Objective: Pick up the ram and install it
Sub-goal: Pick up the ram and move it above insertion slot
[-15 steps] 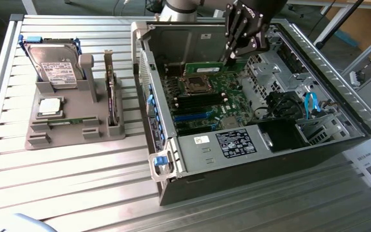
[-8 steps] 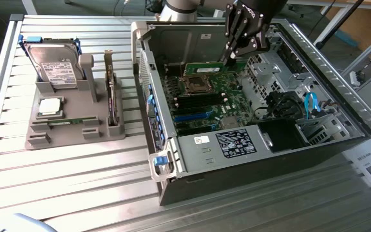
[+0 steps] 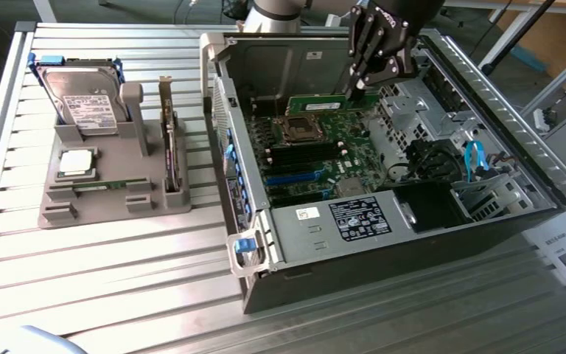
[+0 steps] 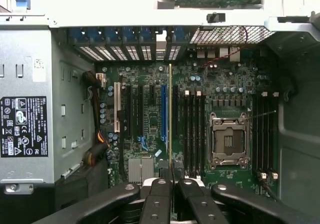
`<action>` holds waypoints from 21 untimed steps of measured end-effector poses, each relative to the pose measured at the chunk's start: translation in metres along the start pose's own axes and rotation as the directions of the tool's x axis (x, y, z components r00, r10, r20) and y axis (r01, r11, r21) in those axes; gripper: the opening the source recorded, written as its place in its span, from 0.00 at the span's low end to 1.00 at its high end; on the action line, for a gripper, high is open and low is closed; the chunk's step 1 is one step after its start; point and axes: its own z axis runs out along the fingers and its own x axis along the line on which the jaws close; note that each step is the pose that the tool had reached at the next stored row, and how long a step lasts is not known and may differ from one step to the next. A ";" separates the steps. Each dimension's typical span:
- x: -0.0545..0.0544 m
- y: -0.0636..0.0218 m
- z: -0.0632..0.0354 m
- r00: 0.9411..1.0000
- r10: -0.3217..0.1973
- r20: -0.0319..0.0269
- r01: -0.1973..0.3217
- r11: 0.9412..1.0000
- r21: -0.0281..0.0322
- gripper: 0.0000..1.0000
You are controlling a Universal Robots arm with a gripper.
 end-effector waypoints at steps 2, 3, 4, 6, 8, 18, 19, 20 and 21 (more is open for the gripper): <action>0.000 -0.0003 0.0000 1.000 0.000 0.000 0.000 1.000 0.000 0.11; 0.000 -0.0003 0.0000 1.000 0.000 0.000 0.000 1.000 0.000 0.11; 0.000 -0.0003 0.0000 1.000 0.000 0.000 0.000 1.000 0.000 0.11; -0.001 -0.0004 0.0000 1.000 0.000 0.000 0.000 1.000 0.000 0.11; -0.002 -0.0003 0.0002 1.000 0.000 0.000 0.000 1.000 0.000 0.11; -0.016 -0.0003 0.0012 1.000 0.000 0.000 0.000 1.000 0.000 0.11; -0.017 -0.0003 0.0013 1.000 0.000 0.000 0.000 1.000 0.000 0.11; -0.018 -0.0003 0.0015 1.000 0.000 0.000 0.000 1.000 0.000 0.11; -0.020 -0.0003 0.0016 1.000 0.000 0.000 0.000 1.000 0.000 0.11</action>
